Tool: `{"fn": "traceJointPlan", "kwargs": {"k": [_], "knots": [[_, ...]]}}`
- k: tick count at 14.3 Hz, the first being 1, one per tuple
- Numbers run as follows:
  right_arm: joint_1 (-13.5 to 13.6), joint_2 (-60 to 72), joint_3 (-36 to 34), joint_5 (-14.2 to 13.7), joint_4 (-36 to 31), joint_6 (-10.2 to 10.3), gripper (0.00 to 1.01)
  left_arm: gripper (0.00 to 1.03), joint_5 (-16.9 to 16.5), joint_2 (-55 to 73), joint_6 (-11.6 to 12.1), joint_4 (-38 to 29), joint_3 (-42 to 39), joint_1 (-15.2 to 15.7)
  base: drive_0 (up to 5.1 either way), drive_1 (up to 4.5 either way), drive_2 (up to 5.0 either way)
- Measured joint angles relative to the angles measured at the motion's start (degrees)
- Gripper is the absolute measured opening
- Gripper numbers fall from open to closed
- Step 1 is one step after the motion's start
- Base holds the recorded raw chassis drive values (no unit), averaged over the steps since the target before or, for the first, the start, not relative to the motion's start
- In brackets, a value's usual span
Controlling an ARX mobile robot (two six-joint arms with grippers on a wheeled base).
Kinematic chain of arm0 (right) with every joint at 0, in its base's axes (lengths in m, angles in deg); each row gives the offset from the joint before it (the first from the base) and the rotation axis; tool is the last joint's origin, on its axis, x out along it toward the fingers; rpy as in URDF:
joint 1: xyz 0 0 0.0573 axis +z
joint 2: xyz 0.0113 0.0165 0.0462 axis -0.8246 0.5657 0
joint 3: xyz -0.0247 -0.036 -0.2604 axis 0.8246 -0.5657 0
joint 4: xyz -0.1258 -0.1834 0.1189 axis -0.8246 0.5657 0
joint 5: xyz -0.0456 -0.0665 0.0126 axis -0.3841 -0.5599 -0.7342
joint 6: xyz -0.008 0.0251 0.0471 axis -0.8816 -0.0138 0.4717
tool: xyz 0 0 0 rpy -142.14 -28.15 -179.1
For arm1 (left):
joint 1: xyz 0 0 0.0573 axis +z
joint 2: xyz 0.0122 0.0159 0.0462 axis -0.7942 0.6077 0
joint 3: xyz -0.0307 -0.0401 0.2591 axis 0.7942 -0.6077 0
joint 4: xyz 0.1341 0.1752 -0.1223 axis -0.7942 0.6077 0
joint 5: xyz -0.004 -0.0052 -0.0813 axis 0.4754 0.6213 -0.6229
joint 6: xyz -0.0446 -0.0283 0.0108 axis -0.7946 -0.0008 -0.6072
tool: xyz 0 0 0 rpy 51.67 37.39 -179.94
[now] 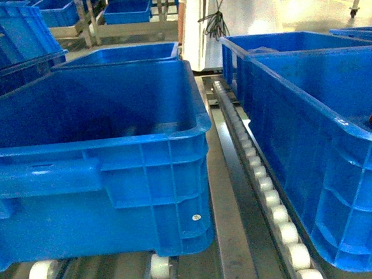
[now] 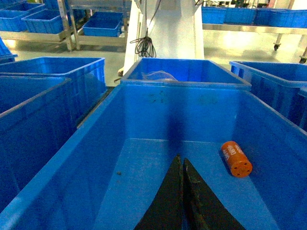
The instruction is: Sort blue parts and orange caps into right shelf containers
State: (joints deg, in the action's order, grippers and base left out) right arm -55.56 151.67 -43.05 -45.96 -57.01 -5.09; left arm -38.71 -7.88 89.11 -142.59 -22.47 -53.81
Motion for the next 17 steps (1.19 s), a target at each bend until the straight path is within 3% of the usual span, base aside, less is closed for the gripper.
{"fn": "traceJointPlan", "kwargs": {"k": [3, 5, 6, 17], "knots": [[0.02, -6.88, -4.79, 0.07, 2.34, 0.22, 0.01, 0.02, -0.22, -7.26, 0.02, 2.91, -4.72, 1.38, 0.0, 0.00, 0.0], [0.00, -11.50, -7.48, -0.07, 3.78, 0.24, 0.01, 0.02, -0.35, -8.98, 0.02, -0.13, -7.67, 1.11, 0.0, 0.00, 0.0], [0.00, -11.67, -9.64, -0.02, 1.42, 0.24, 0.01, 0.02, -0.26, -11.15, 0.02, 3.15, -9.92, 1.27, 0.0, 0.00, 0.0], [0.00, -40.24, -13.81, -0.02, 25.79, 0.28, 0.01, 0.02, -0.33, -40.72, 0.04, 27.06, -12.87, 1.27, 0.0, 0.00, 0.0]]}}
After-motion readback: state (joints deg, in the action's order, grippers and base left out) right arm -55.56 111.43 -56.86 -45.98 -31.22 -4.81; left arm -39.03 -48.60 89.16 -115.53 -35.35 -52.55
